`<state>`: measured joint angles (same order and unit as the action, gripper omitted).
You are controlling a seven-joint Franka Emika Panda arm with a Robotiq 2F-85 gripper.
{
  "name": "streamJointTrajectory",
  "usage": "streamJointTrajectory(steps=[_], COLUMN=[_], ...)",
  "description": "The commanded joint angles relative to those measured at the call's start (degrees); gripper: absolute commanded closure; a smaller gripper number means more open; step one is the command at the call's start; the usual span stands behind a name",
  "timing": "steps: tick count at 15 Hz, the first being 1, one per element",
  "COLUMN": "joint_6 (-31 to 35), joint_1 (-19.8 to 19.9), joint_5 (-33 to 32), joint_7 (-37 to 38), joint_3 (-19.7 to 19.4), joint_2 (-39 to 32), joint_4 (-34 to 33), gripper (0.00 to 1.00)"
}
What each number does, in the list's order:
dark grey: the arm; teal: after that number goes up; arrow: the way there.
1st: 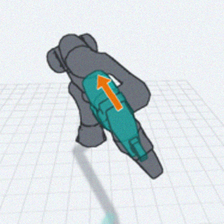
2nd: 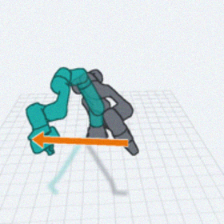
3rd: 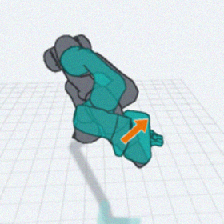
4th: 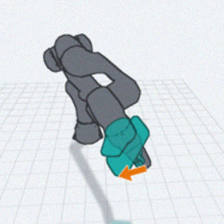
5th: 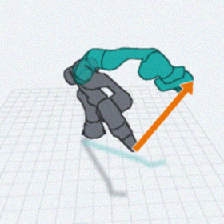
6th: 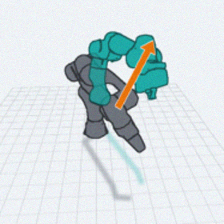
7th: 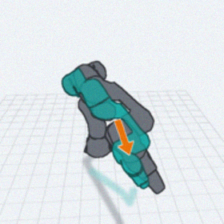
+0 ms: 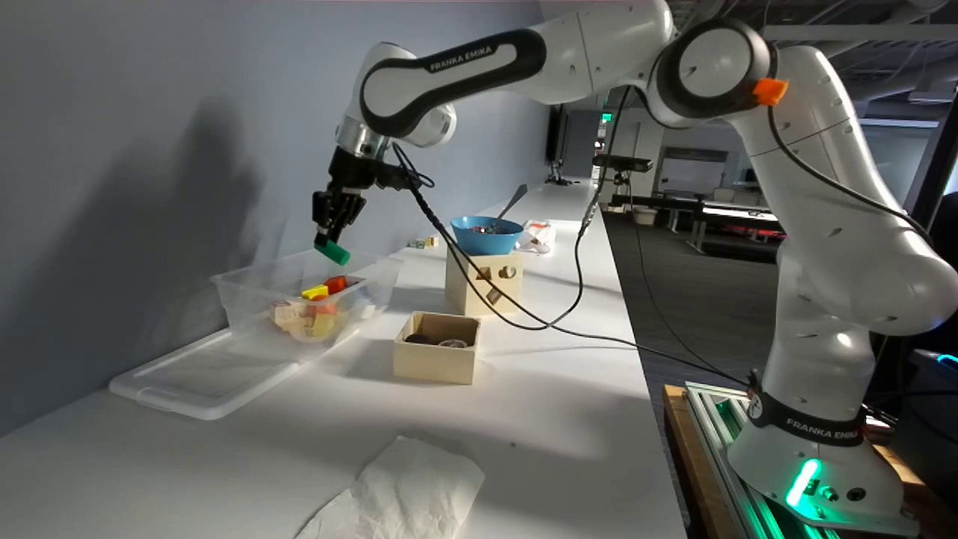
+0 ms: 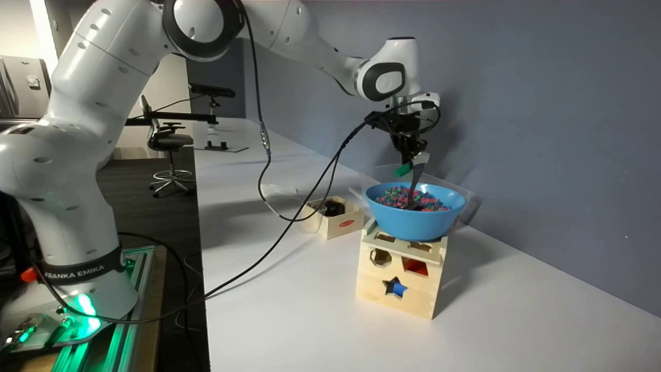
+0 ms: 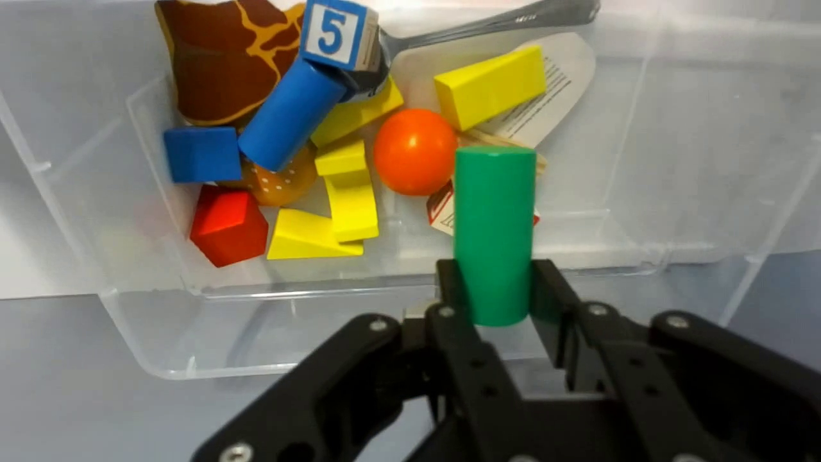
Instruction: Remove the white container from the lunchbox and put it in the wooden box
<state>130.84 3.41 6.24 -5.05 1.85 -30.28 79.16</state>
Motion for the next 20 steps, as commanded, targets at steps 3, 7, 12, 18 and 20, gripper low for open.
streamJointTrajectory(steps=[3, 7, 12, 18, 20], joint_6=[0.63, -0.89, -1.00, -1.31, -1.31], joint_1=[0.03, -1.03, -1.91, -2.49, -2.46], joint_5=[0.59, -1.08, 0.39, -0.01, 0.00], joint_7=[-4.62, -1.61, -1.52, -1.23, -1.25], joint_3=[1.00, -0.11, 0.11, -0.37, -0.45], joint_2=[16.45, 25.33, 34.88, 32.86, 32.48], joint_4=[18.72, 29.86, 45.14, 44.54, 43.89], gripper=[0.92, 0.92, 0.92, 0.69, 0.69])
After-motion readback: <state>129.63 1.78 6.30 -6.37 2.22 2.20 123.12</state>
